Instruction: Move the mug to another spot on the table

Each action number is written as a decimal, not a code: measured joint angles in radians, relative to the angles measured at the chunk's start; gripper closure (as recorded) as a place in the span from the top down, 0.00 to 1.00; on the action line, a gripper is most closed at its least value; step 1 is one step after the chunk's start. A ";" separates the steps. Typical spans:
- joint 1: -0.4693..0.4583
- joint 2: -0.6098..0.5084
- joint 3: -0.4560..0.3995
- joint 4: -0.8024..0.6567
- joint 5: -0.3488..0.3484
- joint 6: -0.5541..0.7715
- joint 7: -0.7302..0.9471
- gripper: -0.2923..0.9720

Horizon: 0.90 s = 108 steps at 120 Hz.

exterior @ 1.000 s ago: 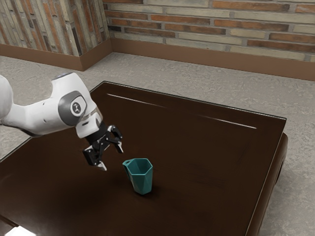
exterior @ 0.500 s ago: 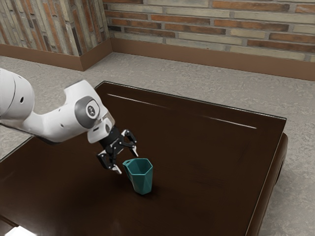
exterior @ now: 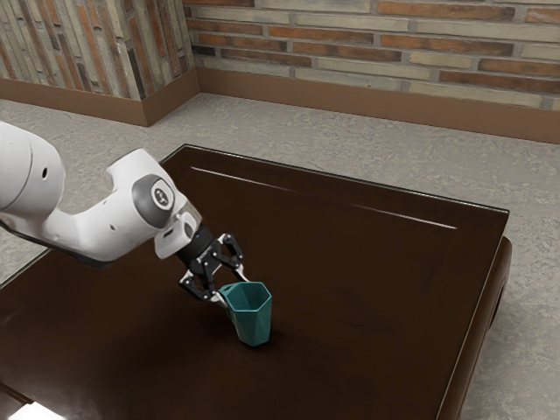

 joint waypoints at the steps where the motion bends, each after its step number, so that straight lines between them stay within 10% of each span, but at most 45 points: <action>1: 0.001 0.000 0.000 0.000 -0.001 0.000 0.001 0.54; 80: 0.009 0.020 0.007 0.003 -0.124 -0.004 0.056 0.25; 108: 0.042 0.019 0.160 0.055 -0.148 -0.117 0.044 0.22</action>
